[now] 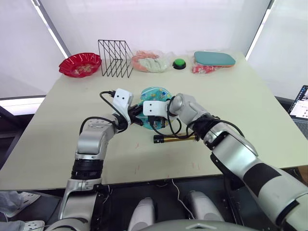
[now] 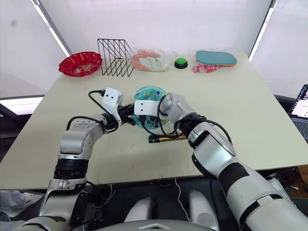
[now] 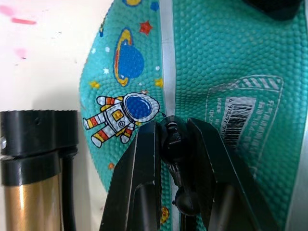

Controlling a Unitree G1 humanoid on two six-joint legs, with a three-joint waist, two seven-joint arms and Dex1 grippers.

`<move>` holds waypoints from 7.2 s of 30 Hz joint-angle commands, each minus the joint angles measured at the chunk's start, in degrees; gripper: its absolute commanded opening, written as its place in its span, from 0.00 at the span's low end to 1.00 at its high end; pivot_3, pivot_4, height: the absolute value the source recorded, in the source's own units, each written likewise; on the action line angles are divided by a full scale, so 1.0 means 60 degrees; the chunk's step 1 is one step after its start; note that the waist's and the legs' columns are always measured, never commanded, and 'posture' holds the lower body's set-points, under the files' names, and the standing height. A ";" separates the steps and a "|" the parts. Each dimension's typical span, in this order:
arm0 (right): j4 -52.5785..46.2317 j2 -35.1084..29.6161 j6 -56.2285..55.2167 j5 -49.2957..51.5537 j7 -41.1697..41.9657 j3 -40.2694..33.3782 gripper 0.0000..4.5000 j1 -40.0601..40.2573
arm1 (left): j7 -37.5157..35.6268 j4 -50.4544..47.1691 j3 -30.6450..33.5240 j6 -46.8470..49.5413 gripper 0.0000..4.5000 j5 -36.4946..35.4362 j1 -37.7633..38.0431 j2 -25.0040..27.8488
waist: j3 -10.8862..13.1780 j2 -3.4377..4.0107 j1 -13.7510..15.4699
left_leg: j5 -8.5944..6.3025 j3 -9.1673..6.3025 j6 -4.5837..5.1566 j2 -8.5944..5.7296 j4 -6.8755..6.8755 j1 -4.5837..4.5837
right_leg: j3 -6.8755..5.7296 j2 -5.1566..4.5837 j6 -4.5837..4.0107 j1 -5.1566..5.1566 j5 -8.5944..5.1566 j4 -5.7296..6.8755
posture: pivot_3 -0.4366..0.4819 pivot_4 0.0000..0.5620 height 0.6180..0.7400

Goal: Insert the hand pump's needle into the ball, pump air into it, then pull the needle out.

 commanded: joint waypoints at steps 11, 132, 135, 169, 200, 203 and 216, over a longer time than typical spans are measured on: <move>0.2049 -0.0119 0.0532 -0.0436 -0.1464 0.0003 0.07 0.1267 | -0.0489 -0.0599 -0.0213 0.0294 0.00 -0.0384 0.0147 0.0039 | -0.0040 0.0020 -0.0033 | -0.0006 -0.0004 -0.0009 0.0042 -0.0007 0.0015 | -0.0003 0.0037 -0.0030 -0.0003 -0.0018 -0.0001 | 0.48 0.27 1.00; -1.8133 -0.7886 0.3530 1.0263 0.0165 -1.1148 1.00 1.5958 | -0.7653 1.0977 -0.8258 -0.4106 0.60 0.5414 -0.7877 -0.4990 | 0.0470 0.0011 0.0838 | -0.0069 -0.0012 0.0111 -0.0085 0.0388 -0.0665 | -0.0014 -0.0050 0.0232 -0.0347 0.0084 -0.0083 | 0.48 0.27 1.00; -1.8054 -0.7928 0.3482 1.0251 0.0250 -1.1195 1.00 1.5999 | -0.7764 1.0852 -0.7977 -0.3920 0.25 0.5484 -0.7839 -0.4931 | 0.0467 0.0017 0.0818 | -0.0072 -0.0011 0.0116 -0.0084 0.0385 -0.0663 | -0.0013 -0.0048 0.0232 -0.0348 0.0083 -0.0082 | 0.48 0.27 1.00; -1.6454 -0.6653 0.6283 1.4816 -0.4216 -0.8371 1.00 1.0270 | -0.5235 0.0220 -0.2218 -0.3423 0.22 0.0138 -0.0276 -0.3060 | 0.0440 0.0061 0.0797 | -0.0069 0.0056 0.0117 -0.0088 0.0429 -0.0603 | 0.0059 -0.0060 0.0187 -0.0347 0.0107 0.0040 | 0.48 0.27 1.00; -1.5499 -0.5152 0.5931 1.4138 -0.4604 -0.6830 0.88 0.8519 | -0.4978 0.1029 -0.2495 -0.5808 0.22 -0.0443 -0.0191 -0.3001 | 0.0440 0.0062 0.0794 | -0.0070 0.0074 0.0119 -0.0080 0.0413 -0.0584 | 0.0078 -0.0046 0.0187 -0.0348 0.0106 0.0042 | 0.48 0.27 1.00; -1.5457 -0.5087 0.5892 1.4121 -0.4599 -0.6856 0.60 0.8426 | -0.4935 0.0981 -0.2513 -0.5769 0.22 -0.0478 -0.0186 -0.2981 | 0.0440 0.0062 0.0789 | -0.0070 0.0076 0.0119 -0.0080 0.0412 -0.0584 | 0.0079 -0.0046 0.0187 -0.0348 0.0106 0.0042 | 0.48 0.27 1.00; -1.5462 -0.5166 0.5866 1.3840 -0.4232 -0.6641 0.47 0.8255 | -0.4826 0.0596 -0.2252 -0.4745 0.65 -0.0989 -0.0072 -0.2394 | 0.0441 0.0062 0.0756 | -0.0070 0.0075 0.0119 -0.0078 0.0406 -0.0582 | 0.0079 -0.0045 0.0188 -0.0349 0.0105 0.0041 | 0.48 0.27 1.00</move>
